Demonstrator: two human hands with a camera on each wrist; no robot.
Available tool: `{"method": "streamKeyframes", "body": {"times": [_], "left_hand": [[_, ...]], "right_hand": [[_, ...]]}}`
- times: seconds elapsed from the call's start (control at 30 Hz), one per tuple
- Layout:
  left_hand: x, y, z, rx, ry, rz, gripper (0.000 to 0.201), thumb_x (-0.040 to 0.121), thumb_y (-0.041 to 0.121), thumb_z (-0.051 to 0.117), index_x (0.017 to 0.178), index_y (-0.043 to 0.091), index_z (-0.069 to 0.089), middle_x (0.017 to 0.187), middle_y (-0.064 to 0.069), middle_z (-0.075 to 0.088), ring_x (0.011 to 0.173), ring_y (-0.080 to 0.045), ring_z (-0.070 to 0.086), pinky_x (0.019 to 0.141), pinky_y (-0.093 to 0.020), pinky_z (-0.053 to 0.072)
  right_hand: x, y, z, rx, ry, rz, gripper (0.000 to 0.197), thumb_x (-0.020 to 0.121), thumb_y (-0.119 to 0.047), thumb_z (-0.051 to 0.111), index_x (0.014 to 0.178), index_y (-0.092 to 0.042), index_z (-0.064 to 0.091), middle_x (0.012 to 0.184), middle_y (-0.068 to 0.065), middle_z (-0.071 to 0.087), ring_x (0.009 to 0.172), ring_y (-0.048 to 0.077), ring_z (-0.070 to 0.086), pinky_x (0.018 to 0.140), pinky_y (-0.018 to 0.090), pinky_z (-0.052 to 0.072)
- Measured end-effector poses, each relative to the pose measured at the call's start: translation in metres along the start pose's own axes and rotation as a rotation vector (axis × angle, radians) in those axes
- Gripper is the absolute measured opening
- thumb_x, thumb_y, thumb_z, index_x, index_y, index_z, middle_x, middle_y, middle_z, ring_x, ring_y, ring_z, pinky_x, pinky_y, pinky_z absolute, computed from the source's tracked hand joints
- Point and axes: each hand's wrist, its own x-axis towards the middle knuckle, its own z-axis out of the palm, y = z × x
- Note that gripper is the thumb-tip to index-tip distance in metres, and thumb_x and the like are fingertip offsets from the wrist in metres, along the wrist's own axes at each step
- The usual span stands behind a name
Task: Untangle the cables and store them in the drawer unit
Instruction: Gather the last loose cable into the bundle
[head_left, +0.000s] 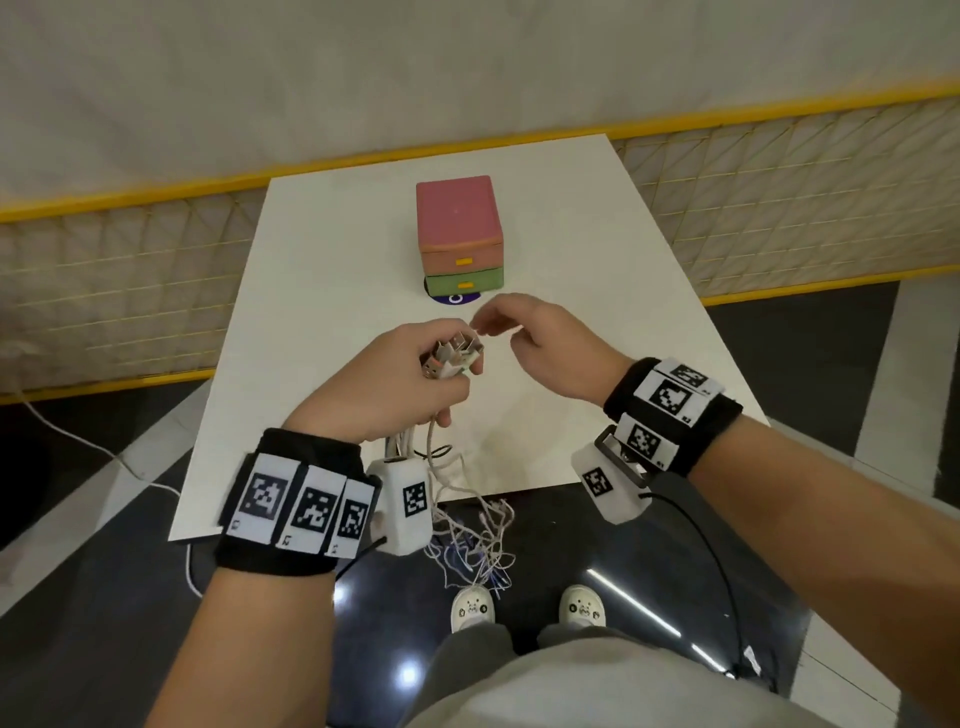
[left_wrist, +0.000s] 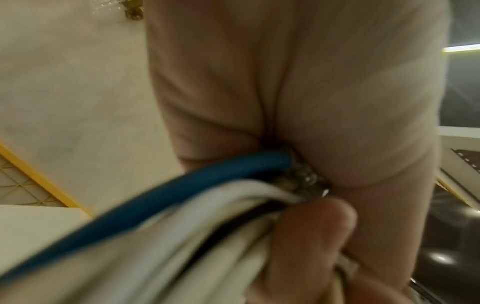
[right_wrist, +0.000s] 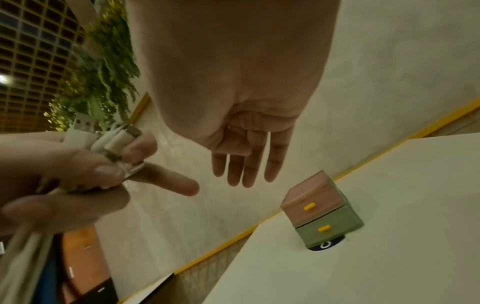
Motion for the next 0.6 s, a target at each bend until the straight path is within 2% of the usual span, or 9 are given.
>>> {"method": "streamKeyframes", "body": {"times": [0.03, 0.1, 0.2, 0.27, 0.33, 0.4, 0.47, 0.53, 0.6], "left_hand": [[-0.001, 0.002, -0.001, -0.026, 0.022, 0.035, 0.019, 0.087, 0.003, 0.06, 0.093, 0.021, 0.064, 0.085, -0.001, 0.067, 0.057, -0.014, 0.064, 0.055, -0.025, 0.048], [-0.002, 0.007, -0.001, -0.097, 0.09, 0.127, 0.017, 0.09, 0.004, 0.062, 0.095, 0.02, 0.064, 0.083, -0.002, 0.064, 0.058, -0.016, 0.062, 0.056, -0.023, 0.047], [-0.002, 0.016, -0.001, -0.203, 0.171, 0.244, 0.03, 0.093, 0.004, 0.062, 0.115, 0.023, 0.064, 0.091, -0.004, 0.065, 0.064, -0.017, 0.062, 0.061, -0.021, 0.05], [-0.001, 0.021, 0.001, -0.23, 0.227, 0.313, 0.032, 0.092, 0.003, 0.064, 0.117, 0.023, 0.063, 0.099, 0.01, 0.065, 0.075, -0.013, 0.062, 0.075, -0.019, 0.05], [0.001, 0.025, 0.001, -0.244, 0.295, 0.344, 0.022, 0.09, 0.005, 0.067, 0.106, 0.02, 0.063, 0.096, 0.017, 0.063, 0.085, -0.005, 0.061, 0.081, -0.019, 0.046], [0.004, 0.029, 0.002, -0.286, 0.324, 0.354, 0.014, 0.088, 0.007, 0.069, 0.096, 0.015, 0.061, 0.09, 0.001, 0.063, 0.084, -0.009, 0.06, 0.079, -0.023, 0.048], [0.007, 0.033, 0.0, -0.321, 0.335, 0.365, 0.011, 0.088, 0.013, 0.07, 0.092, 0.011, 0.06, 0.087, -0.013, 0.062, 0.08, -0.02, 0.063, 0.078, -0.032, 0.051], [0.009, 0.039, -0.003, -0.377, 0.324, 0.354, 0.019, 0.091, 0.027, 0.065, 0.088, 0.009, 0.06, 0.083, -0.012, 0.062, 0.079, -0.02, 0.067, 0.077, -0.036, 0.054], [0.015, 0.043, -0.004, -0.308, 0.373, 0.354, 0.033, 0.098, 0.035, 0.055, 0.08, 0.008, 0.059, 0.078, -0.01, 0.061, 0.072, -0.015, 0.064, 0.075, -0.036, 0.052]], "right_hand": [[-0.001, -0.008, 0.0, 0.057, -0.029, -0.01, 0.05, 0.077, 0.015, 0.032, 0.114, -0.007, 0.058, 0.111, 0.004, 0.062, 0.107, 0.015, 0.058, 0.092, 0.012, 0.041], [-0.005, -0.025, 0.001, 0.257, -0.138, 0.011, 0.047, 0.078, 0.01, 0.035, 0.111, -0.013, 0.057, 0.107, -0.002, 0.062, 0.107, 0.009, 0.058, 0.096, 0.016, 0.041], [-0.014, -0.047, 0.005, 0.561, -0.366, 0.063, 0.02, 0.077, 0.0, 0.043, 0.087, -0.017, 0.049, 0.089, -0.008, 0.056, 0.091, 0.0, 0.056, 0.089, 0.022, 0.044], [-0.017, -0.059, 0.009, 0.644, -0.425, 0.05, 0.019, 0.084, 0.001, 0.055, 0.091, -0.015, 0.048, 0.092, -0.002, 0.055, 0.091, 0.007, 0.056, 0.086, 0.026, 0.047], [-0.014, -0.071, 0.014, 0.663, -0.344, 0.054, 0.027, 0.083, 0.008, 0.063, 0.102, -0.01, 0.055, 0.091, 0.006, 0.063, 0.087, 0.017, 0.063, 0.081, 0.027, 0.054], [-0.011, -0.079, 0.015, 0.637, -0.201, 0.098, 0.025, 0.082, 0.008, 0.065, 0.093, -0.014, 0.059, 0.071, -0.002, 0.064, 0.061, 0.014, 0.061, 0.059, 0.023, 0.053], [-0.006, -0.082, 0.015, 0.596, -0.089, 0.147, 0.025, 0.083, 0.004, 0.064, 0.079, -0.019, 0.054, 0.052, -0.01, 0.051, 0.044, 0.009, 0.045, 0.045, 0.022, 0.04], [-0.005, -0.082, 0.016, 0.612, -0.029, 0.195, 0.029, 0.084, 0.002, 0.061, 0.066, -0.015, 0.047, 0.046, -0.006, 0.039, 0.04, 0.009, 0.035, 0.044, 0.024, 0.033], [-0.005, -0.084, 0.015, 0.635, -0.01, 0.218, 0.034, 0.086, 0.002, 0.057, 0.059, -0.016, 0.044, 0.045, -0.005, 0.038, 0.039, 0.01, 0.034, 0.046, 0.026, 0.033]]}}
